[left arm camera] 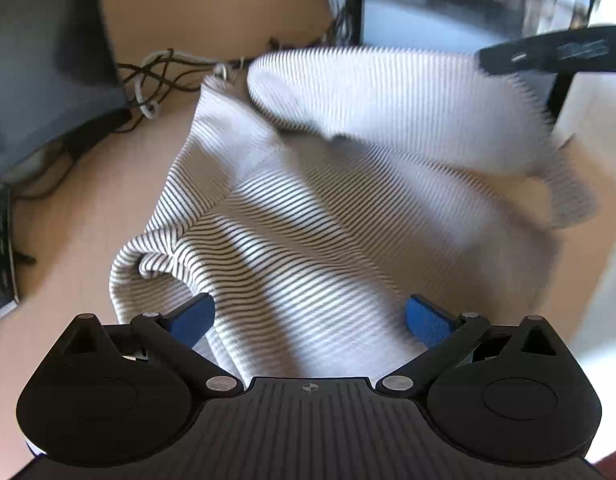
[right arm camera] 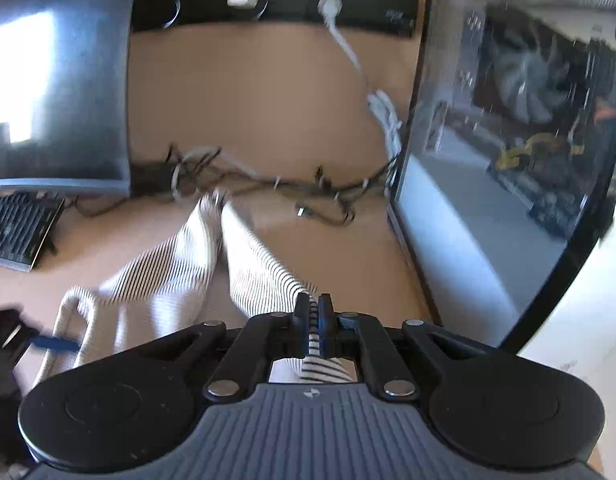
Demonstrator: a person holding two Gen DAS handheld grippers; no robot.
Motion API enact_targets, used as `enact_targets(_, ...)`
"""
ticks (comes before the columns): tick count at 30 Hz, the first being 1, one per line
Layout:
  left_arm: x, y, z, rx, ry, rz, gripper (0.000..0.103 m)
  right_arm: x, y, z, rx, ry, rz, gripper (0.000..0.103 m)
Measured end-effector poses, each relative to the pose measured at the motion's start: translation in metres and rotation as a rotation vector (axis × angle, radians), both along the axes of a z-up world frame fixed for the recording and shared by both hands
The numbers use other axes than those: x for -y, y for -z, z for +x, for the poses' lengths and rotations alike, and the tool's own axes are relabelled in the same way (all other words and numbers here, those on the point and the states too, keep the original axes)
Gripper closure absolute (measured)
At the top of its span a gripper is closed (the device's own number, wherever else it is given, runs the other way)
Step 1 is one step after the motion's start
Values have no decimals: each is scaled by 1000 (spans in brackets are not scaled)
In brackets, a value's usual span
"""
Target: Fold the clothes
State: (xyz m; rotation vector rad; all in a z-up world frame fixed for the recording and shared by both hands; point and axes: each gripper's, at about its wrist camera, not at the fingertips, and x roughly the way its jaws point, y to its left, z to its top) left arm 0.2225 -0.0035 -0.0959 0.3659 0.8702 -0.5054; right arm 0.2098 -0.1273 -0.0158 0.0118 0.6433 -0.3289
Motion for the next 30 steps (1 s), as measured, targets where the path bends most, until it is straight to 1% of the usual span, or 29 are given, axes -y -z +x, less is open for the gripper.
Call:
enact_targets(2,3,6,2,3,6,6,0,-1,12,-6,-24,-25,11,99)
enact_targets(4,5,6,2,11,18,11,0,-3,28,-8,-48,-46,28,97)
enact_targets(5,5,6,2,21,37,11,2,-3,36,-7,-65,-45,48,95)
enact_targets(7,4,5,-1,45,82,10,11,-3,54,-4,-99,-43,89,90)
enact_targets(8,3,4,-1,50,105,4,23,-3,62,-2,-117,-42,109,88)
enact_targets(9,1,1,-2,61,116,9,41,-3,70,-1,-132,-40,129,87)
enact_targets(10,-1,-2,-3,75,122,20,52,-1,76,-1,-133,-32,142,87)
enact_targets(11,-5,-5,-3,95,125,34,73,-1,77,-2,-122,-30,145,86)
enact_targets(12,-14,-9,0,114,118,43,91,0,76,-2,-113,-28,157,84)
enact_targets(13,-25,-12,6,133,94,55,95,1,76,-3,-104,-27,169,84)
enact_targets(15,-51,-17,21,176,23,89,97,2,73,-3,-91,-23,188,84)
enact_targets(18,-102,-31,54,241,-139,142,97,3,66,0,-77,-10,195,84)
enact_targets(20,-133,-48,72,246,-225,135,97,2,59,4,-65,4,180,84)
enact_targets(22,-154,-64,78,234,-281,65,91,-7,45,5,-30,-24,170,84)
enact_targets(23,-161,-70,78,220,-303,12,80,-12,38,6,-12,-38,165,78)
enact_targets(24,-164,-70,77,202,-310,-29,66,-17,32,6,1,-58,168,66)
enact_targets(25,-165,-70,75,184,-312,-65,60,-22,28,9,-11,-121,229,57)
enact_targets(26,-163,-66,72,166,-305,-82,51,-27,25,12,-27,-184,293,39)
enact_targets(27,-159,-62,69,147,-295,-92,50,-31,27,16,-68,-245,378,36)
enact_targets(28,-155,-57,66,129,-285,-102,49,-35,35,20,-119,-267,422,36)
enact_targets(29,-151,-54,63,113,-280,-111,45,-39,43,25,-170,-284,458,36)
enact_targets(30,-146,-51,60,98,-276,-119,39,-43,54,29,-223,-273,439,36)
